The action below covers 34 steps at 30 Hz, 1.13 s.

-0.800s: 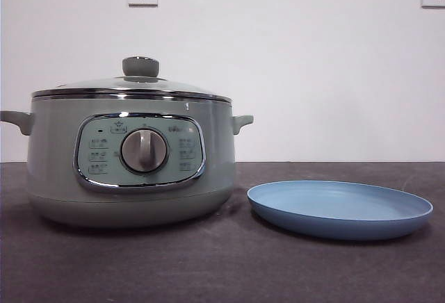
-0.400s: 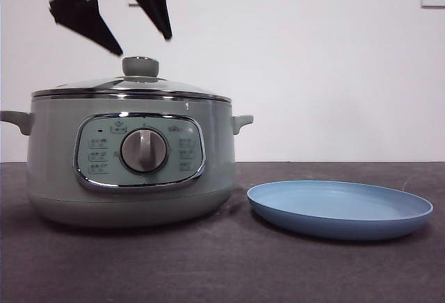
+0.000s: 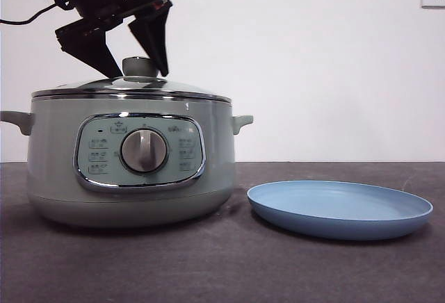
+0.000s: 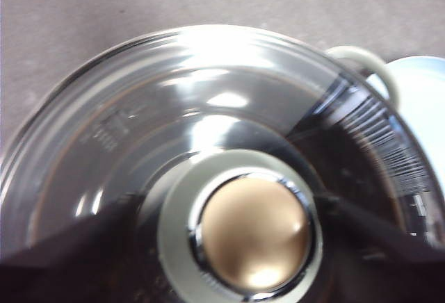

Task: Take the potato out from the steamer,put the potato on the plate,close the lid

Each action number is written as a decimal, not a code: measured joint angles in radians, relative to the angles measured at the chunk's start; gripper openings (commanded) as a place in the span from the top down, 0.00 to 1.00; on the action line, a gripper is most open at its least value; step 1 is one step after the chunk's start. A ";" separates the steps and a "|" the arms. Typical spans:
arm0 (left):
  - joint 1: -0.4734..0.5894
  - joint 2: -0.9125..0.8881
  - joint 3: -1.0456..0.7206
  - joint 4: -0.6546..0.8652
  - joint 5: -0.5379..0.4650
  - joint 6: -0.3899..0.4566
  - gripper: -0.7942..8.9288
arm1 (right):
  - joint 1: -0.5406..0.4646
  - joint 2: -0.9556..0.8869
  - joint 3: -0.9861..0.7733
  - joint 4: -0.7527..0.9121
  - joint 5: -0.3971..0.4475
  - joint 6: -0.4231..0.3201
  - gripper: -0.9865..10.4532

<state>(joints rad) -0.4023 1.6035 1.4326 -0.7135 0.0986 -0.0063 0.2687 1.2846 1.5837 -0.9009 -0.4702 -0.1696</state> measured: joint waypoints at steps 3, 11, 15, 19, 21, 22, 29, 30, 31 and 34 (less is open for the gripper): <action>0.000 -0.002 0.002 -0.004 -0.002 0.019 0.93 | 0.000 0.000 0.000 -0.001 0.000 0.000 0.31; -0.008 -0.004 0.008 -0.012 0.000 0.024 0.93 | 0.000 0.000 0.000 -0.003 0.000 0.000 0.31; -0.008 -0.004 0.011 -0.016 0.000 0.025 0.93 | 0.000 -0.001 0.000 -0.003 0.000 0.000 0.31; -0.008 0.010 0.056 -0.068 0.000 0.030 0.93 | 0.000 -0.001 0.000 0.002 -0.001 0.006 0.31; -0.006 0.019 0.098 -0.111 0.000 0.031 0.93 | 0.000 -0.001 0.000 0.017 -0.001 0.024 0.31; -0.006 0.022 0.127 -0.136 -0.003 0.036 0.93 | 0.000 -0.001 0.000 0.027 -0.001 0.032 0.31; -0.003 0.022 0.406 -0.302 -0.093 0.106 0.93 | 0.057 -0.001 0.000 0.096 0.000 0.092 0.31; -0.002 0.022 0.443 -0.328 -0.116 0.113 0.93 | 0.071 0.000 0.000 0.107 0.000 0.097 0.31; 0.000 0.021 0.483 -0.359 -0.143 0.119 0.93 | 0.087 0.001 0.000 0.121 0.000 0.104 0.31; 0.013 0.021 0.591 -0.455 -0.222 0.130 0.93 | 0.148 0.017 0.003 0.151 0.003 0.114 0.31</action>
<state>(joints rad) -0.3897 1.6245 2.0235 -1.1683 -0.1238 0.1242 0.4164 1.3014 1.5864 -0.7498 -0.4667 -0.0551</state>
